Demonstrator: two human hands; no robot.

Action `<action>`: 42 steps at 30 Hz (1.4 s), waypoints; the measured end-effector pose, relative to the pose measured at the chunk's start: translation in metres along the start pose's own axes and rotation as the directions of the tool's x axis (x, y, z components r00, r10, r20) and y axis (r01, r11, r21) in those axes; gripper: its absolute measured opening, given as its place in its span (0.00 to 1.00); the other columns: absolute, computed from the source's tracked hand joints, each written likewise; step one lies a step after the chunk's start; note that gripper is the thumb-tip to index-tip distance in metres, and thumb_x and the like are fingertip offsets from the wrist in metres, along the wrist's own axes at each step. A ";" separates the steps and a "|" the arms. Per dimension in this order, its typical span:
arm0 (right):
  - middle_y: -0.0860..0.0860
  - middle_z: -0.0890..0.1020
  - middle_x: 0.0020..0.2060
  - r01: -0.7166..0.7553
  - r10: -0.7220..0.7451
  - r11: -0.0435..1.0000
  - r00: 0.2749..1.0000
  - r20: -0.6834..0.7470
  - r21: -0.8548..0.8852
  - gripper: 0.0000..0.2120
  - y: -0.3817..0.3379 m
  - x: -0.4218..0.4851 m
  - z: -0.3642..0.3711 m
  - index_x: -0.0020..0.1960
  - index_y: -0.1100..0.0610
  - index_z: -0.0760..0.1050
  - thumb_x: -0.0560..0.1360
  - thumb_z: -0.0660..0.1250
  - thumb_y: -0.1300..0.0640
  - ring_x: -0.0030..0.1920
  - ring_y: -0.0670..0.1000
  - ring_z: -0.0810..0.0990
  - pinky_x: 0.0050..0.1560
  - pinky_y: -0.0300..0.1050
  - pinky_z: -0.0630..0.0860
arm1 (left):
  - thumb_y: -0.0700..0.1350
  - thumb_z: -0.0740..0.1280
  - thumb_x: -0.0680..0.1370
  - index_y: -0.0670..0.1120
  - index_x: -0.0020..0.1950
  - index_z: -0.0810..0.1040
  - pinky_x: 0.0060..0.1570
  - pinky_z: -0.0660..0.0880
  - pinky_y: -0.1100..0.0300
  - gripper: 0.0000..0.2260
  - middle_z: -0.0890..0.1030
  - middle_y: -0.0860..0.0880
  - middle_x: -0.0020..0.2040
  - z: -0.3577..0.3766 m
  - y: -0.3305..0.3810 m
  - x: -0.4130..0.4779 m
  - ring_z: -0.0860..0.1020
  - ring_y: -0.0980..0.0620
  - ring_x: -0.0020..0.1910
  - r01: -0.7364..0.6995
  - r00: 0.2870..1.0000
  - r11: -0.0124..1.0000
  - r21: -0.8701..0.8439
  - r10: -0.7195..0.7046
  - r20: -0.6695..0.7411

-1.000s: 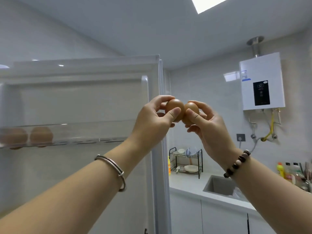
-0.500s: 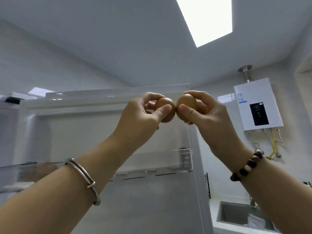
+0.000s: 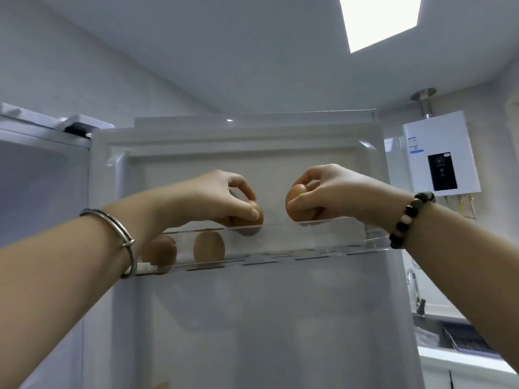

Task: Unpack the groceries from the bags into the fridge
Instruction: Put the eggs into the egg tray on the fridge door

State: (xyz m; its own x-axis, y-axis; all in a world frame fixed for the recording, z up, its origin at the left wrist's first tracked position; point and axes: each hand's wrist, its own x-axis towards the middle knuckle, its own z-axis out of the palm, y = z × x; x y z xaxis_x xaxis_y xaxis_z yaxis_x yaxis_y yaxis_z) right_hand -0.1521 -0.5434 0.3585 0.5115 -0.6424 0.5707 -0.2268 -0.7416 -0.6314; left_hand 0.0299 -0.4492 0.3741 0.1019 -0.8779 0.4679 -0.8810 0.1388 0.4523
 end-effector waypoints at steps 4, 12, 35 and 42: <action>0.58 0.85 0.41 -0.078 0.102 0.988 0.976 0.194 -0.131 0.12 -0.002 0.006 -0.005 0.48 0.62 0.81 0.68 0.74 0.55 0.47 0.60 0.84 0.54 0.54 0.79 | 0.44 0.74 0.70 0.50 0.50 0.82 0.42 0.79 0.62 0.10 0.85 0.52 0.42 0.006 -0.009 0.008 0.82 0.54 0.42 0.012 0.986 0.999 0.036 -0.018 0.163; 0.52 0.84 0.40 -0.077 0.189 0.929 0.939 0.286 -0.362 0.15 0.000 0.017 0.004 0.47 0.58 0.81 0.68 0.75 0.48 0.39 0.48 0.80 0.40 0.39 0.76 | 0.44 0.74 0.70 0.47 0.50 0.83 0.49 0.78 0.56 0.10 0.85 0.48 0.44 0.008 -0.013 0.016 0.81 0.53 0.43 -0.039 0.957 0.997 0.062 0.019 0.290; 0.52 0.81 0.36 -0.199 0.333 0.924 0.841 0.427 -0.328 0.09 0.018 0.034 0.004 0.44 0.56 0.79 0.74 0.69 0.50 0.37 0.51 0.78 0.34 0.42 0.73 | 0.50 0.72 0.72 0.49 0.52 0.82 0.52 0.79 0.52 0.11 0.84 0.48 0.47 0.014 -0.022 0.022 0.81 0.50 0.47 -0.042 0.950 0.996 0.077 0.016 0.312; 0.49 0.81 0.33 -0.129 0.259 0.930 0.894 0.367 -0.343 0.09 0.020 0.033 0.003 0.46 0.56 0.82 0.72 0.71 0.50 0.36 0.49 0.77 0.33 0.39 0.71 | 0.49 0.74 0.71 0.49 0.51 0.83 0.51 0.79 0.52 0.11 0.84 0.48 0.47 0.015 -0.024 0.024 0.82 0.47 0.48 -0.040 0.958 0.997 0.072 0.017 0.287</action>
State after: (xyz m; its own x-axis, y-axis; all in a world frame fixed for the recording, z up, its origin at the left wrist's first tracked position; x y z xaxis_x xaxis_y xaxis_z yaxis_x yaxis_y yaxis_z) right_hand -0.1376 -0.5786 0.3632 0.7023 -0.6950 0.1540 -0.5613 -0.6738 -0.4806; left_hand 0.0462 -0.4809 0.3633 -0.0502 -0.9700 0.2380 -0.9153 0.1401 0.3776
